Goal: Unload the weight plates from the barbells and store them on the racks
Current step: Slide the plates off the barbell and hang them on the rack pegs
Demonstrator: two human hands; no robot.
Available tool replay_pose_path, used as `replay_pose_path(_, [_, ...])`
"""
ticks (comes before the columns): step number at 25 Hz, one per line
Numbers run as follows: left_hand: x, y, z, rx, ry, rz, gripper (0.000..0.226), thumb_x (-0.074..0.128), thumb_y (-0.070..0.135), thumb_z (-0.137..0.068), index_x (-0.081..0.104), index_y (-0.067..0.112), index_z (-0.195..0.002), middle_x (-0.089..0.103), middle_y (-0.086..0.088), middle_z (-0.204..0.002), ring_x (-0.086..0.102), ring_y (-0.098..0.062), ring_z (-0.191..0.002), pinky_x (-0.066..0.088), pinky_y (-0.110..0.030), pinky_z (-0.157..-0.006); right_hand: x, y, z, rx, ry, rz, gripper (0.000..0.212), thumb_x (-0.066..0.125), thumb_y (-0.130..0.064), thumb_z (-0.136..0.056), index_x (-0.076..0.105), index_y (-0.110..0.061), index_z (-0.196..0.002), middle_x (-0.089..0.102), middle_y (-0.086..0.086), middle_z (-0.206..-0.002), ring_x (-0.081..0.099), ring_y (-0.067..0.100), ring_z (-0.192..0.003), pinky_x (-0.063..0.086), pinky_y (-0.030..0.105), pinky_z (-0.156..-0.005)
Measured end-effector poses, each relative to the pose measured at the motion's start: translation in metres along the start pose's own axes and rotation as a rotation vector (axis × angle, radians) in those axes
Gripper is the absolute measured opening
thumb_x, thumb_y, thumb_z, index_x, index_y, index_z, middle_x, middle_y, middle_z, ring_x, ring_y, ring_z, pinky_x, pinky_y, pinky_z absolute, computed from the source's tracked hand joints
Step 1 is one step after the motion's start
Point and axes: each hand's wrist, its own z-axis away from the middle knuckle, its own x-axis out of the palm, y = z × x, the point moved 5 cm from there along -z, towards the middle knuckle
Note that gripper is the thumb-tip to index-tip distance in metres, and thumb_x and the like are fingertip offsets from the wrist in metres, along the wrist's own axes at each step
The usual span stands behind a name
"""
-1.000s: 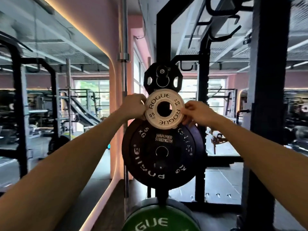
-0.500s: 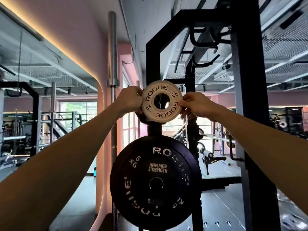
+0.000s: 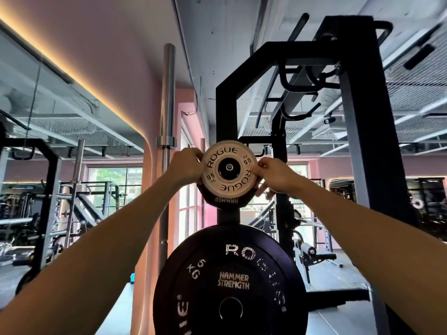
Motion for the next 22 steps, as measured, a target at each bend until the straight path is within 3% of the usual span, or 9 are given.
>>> replay_pose_path(3, [0.015, -0.015, -0.009, -0.003, -0.021, -0.019, 0.013, 0.056, 0.011, -0.09, 0.064, 0.009, -0.099, 0.07, -0.01, -0.082, 0.07, -0.021, -0.066, 0.055, -0.019, -0.054, 0.007, 0.013, -0.018, 0.02, -0.009, 0.041, 0.028, 0.042, -0.033, -0.102, 0.054, -0.008, -0.108, 0.069, 0.017, -0.083, 0.067, 0.027, -0.056, 0.048, 0.027, -0.042])
replay_pose_path(7, [0.043, -0.034, -0.026, 0.019, -0.014, -0.162, 0.011, 0.056, 0.016, -0.085, 0.064, 0.012, -0.093, 0.064, -0.005, -0.07, 0.065, -0.022, -0.066, 0.055, -0.031, -0.066, 0.012, 0.033, -0.048, 0.043, -0.013, 0.106, 0.027, 0.04, -0.038, -0.102, 0.052, -0.014, -0.109, 0.068, 0.012, -0.076, 0.066, 0.023, -0.05, 0.044, 0.023, -0.039])
replay_pose_path(9, [0.057, -0.042, -0.041, 0.027, -0.004, -0.293, 0.015, 0.055, 0.023, -0.086, 0.063, 0.012, -0.093, 0.057, -0.002, -0.072, 0.057, -0.021, -0.067, 0.048, -0.031, -0.065, 0.018, 0.044, -0.063, 0.071, -0.039, 0.14, 0.028, 0.038, -0.037, -0.103, 0.05, -0.015, -0.112, 0.067, 0.011, -0.073, 0.066, 0.022, -0.05, 0.044, 0.022, -0.039])
replay_pose_path(12, [0.073, -0.056, -0.06, -0.002, 0.002, -0.363, 0.025, 0.052, 0.029, -0.087, 0.066, 0.012, -0.099, 0.058, -0.003, -0.078, 0.057, -0.024, -0.072, 0.053, -0.036, -0.071, 0.028, 0.062, -0.083, 0.115, -0.058, 0.173, 0.032, 0.037, -0.039, -0.103, 0.05, -0.012, -0.115, 0.067, 0.012, -0.073, 0.065, 0.023, -0.051, 0.046, 0.023, -0.041])
replay_pose_path(15, [0.082, -0.062, -0.071, -0.038, 0.025, -0.408, 0.028, 0.054, 0.035, -0.086, 0.065, 0.011, -0.095, 0.055, -0.002, -0.076, 0.057, -0.025, -0.072, 0.052, -0.037, -0.072, 0.029, 0.07, -0.1, 0.098, -0.04, 0.227, 0.038, 0.046, -0.04, -0.099, 0.055, -0.004, -0.106, 0.064, 0.009, -0.059, 0.06, 0.018, -0.043, 0.043, 0.022, -0.041])
replay_pose_path(18, [0.076, -0.06, -0.084, -0.042, -0.02, -0.634, 0.032, 0.054, 0.048, -0.085, 0.054, 0.016, -0.086, 0.05, 0.0, -0.076, 0.055, -0.024, -0.077, 0.045, -0.034, -0.074, 0.021, 0.067, -0.11, 0.094, -0.049, 0.331, 0.054, 0.054, -0.047, -0.094, 0.064, 0.006, -0.092, 0.058, 0.008, -0.047, 0.053, 0.013, -0.032, 0.04, 0.024, -0.045])
replay_pose_path(20, [0.073, -0.066, -0.089, -0.085, -0.104, -0.621, 0.039, 0.053, 0.055, -0.084, 0.05, 0.016, -0.089, 0.049, 0.0, -0.076, 0.055, -0.025, -0.081, 0.048, -0.037, -0.08, 0.021, 0.069, -0.112, 0.117, -0.077, 0.319, 0.06, 0.052, -0.049, -0.093, 0.064, 0.01, -0.091, 0.058, 0.01, -0.048, 0.056, 0.016, -0.034, 0.041, 0.024, -0.045])
replay_pose_path(22, [0.074, -0.071, -0.088, -0.105, -0.074, -0.551, 0.038, 0.054, 0.054, -0.084, 0.051, 0.016, -0.089, 0.048, 0.0, -0.074, 0.056, -0.025, -0.08, 0.049, -0.037, -0.078, 0.024, 0.07, -0.11, 0.128, -0.068, 0.306, 0.06, 0.05, -0.05, -0.095, 0.062, 0.009, -0.092, 0.059, 0.01, -0.05, 0.058, 0.017, -0.034, 0.042, 0.022, -0.039])
